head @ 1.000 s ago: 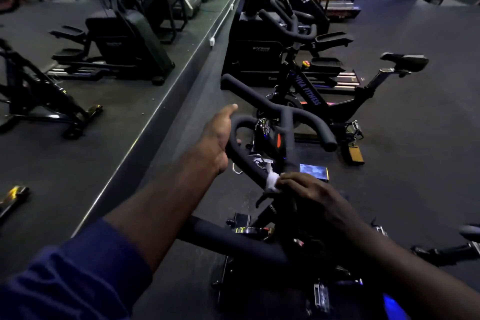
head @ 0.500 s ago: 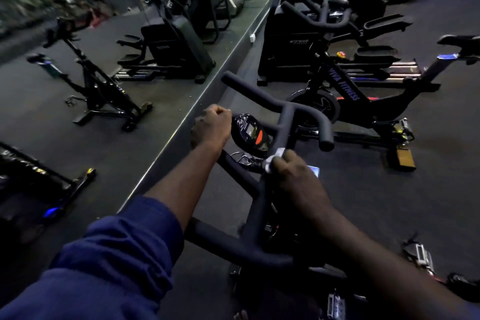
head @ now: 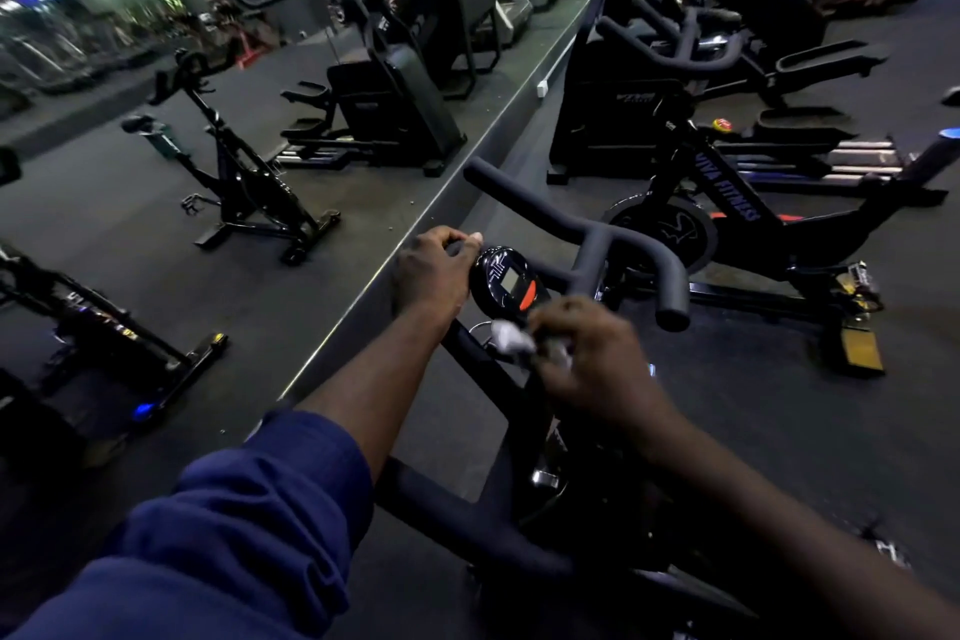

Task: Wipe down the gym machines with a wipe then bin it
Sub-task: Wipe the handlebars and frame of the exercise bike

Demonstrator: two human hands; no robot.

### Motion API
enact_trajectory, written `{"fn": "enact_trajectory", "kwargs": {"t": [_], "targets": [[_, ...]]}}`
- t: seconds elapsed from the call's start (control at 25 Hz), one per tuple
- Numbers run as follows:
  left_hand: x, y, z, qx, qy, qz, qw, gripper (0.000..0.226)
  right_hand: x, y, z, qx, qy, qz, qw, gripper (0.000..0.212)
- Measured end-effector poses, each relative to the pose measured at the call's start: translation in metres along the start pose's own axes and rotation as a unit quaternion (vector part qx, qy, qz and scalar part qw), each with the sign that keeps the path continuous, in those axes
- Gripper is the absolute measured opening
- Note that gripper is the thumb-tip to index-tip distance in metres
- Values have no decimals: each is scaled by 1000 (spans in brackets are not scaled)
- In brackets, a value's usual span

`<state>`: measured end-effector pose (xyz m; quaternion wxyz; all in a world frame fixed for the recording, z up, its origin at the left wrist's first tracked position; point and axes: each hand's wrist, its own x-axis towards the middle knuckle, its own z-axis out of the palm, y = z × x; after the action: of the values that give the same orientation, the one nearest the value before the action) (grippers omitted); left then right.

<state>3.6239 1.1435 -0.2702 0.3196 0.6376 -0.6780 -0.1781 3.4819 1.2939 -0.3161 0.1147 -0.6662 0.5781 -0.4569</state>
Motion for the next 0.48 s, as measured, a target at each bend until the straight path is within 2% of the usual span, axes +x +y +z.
{"fn": "enact_trajectory", "kwargs": {"t": [0.04,0.08,0.12,0.24,0.36,0.4,0.48], "targets": [[1,0,1,2,2,1,1000,33,26,5,-5,24,99,14,995,10],[2,0,0,4,2,-1,1000,33,50,6,-10,33,150,17,988,7],[3,0,1,6,2,0,1000,32,68,5,-12,47,163,3,985,9],[6,-5,4,-1,-5,3,1000,32,72,-3,3,59,68,-86,992,19],[11,-11,8,4,8,15,1000,33,51,5,6,-2,-18,-230,973,23],[11,-11,8,2,11,15,1000,33,56,10,4,-19,-32,-248,968,26],[11,-8,7,-6,14,7,1000,34,75,19,-4,10,-13,-181,983,29]]}}
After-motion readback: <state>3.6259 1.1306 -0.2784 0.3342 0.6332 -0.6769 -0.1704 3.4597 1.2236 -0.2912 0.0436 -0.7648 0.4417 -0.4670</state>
